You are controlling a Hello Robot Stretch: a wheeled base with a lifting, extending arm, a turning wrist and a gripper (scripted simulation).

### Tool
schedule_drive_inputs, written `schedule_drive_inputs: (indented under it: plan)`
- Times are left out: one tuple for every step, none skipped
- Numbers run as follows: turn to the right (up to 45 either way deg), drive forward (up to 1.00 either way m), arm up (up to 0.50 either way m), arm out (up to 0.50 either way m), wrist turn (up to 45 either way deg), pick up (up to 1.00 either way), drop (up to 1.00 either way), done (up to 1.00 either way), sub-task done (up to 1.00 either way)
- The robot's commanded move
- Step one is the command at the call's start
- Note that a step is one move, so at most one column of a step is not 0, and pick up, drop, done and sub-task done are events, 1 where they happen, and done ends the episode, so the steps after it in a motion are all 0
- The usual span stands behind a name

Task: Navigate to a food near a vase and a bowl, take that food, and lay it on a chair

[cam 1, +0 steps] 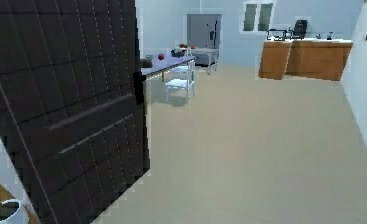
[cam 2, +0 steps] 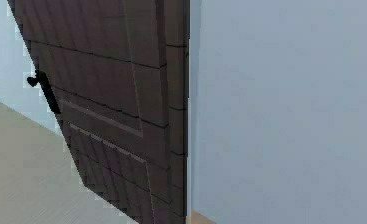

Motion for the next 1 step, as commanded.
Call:
schedule_drive_inputs:
  plan:
    - [6.0, 0.0, 0.0, 0.0, 0.0, 0.0, 0.0, 0.0, 0.0]
